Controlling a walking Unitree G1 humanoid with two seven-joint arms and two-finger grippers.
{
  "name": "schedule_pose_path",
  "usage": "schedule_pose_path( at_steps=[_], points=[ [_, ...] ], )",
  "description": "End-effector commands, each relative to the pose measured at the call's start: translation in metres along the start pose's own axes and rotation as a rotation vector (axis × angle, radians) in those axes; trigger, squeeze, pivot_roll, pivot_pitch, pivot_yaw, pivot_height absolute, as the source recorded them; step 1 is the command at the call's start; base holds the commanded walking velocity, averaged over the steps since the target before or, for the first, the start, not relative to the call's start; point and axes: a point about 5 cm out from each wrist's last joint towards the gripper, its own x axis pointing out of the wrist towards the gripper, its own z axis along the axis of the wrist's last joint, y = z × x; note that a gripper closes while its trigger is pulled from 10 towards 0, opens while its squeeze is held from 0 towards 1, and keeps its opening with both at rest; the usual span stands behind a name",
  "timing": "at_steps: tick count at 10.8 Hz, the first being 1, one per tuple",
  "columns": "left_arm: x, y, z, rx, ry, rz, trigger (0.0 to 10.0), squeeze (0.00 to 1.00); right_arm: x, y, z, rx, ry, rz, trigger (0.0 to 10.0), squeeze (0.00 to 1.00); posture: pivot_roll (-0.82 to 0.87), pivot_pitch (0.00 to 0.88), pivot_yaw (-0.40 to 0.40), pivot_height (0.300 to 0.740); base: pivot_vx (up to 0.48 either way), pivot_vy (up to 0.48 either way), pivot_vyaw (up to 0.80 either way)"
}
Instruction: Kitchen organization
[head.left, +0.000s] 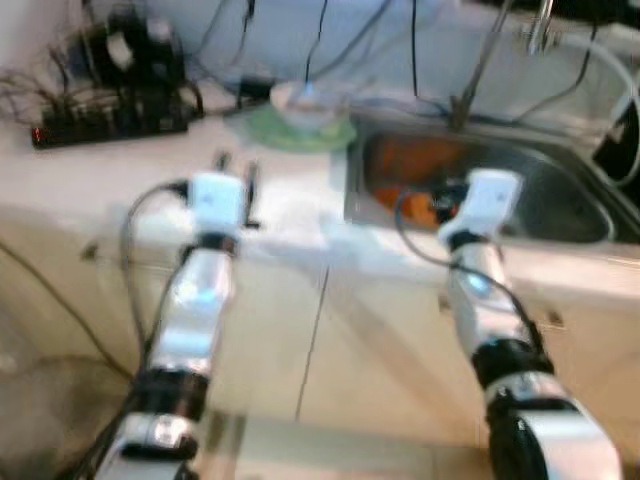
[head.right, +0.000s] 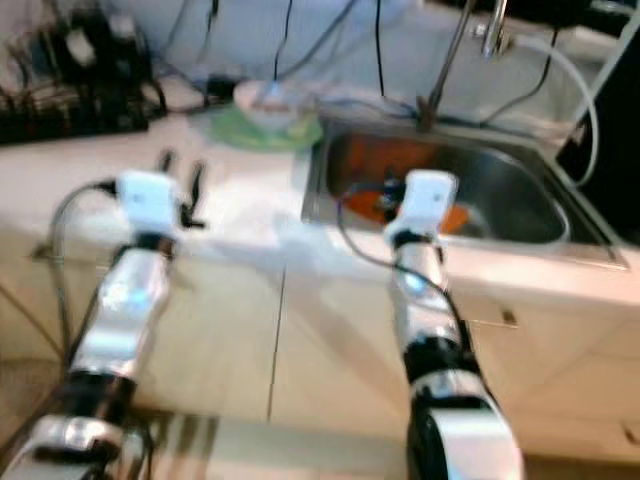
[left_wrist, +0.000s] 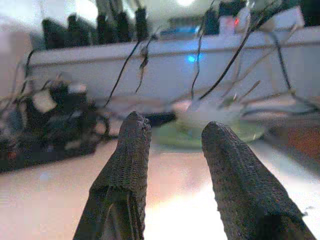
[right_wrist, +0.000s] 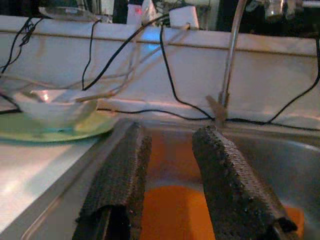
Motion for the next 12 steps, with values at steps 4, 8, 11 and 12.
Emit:
schedule_pose_path(
  at_steps=[4,8,11,12],
  points=[
    [0.0018,-0.0090,0.0043,-0.018,-0.006,-0.018,10.0,0.00,0.0003,-0.0073,0.0002,0.001,0.009,-0.024,10.0,0.00,0.23,0.017,-0.061,0.725,0.000,0.000,0.00],
    [0.0031,-0.0033,0.0027,-0.017,0.011,0.007,10.0,0.00,-0.0012,-0.0044,-0.0013,-0.024,0.018,0.020,10.0,0.00,0.23,0.028,-0.060,0.725,0.250,0.000,0.20],
    [0.0035,-0.0030,0.0020,-0.014,0.017,0.002,10.0,0.00,-0.0014,-0.0043,-0.0025,-0.003,0.025,0.004,10.0,0.00,0.23,0.034,-0.061,0.725,0.351,0.000,0.27],
    [0.0036,-0.0030,0.0020,-0.014,0.018,0.001,10.0,0.00,-0.0018,-0.0050,-0.0032,-0.001,0.030,0.000,10.0,0.00,0.23,0.036,-0.062,0.725,0.349,0.000,0.00]
  ],
)
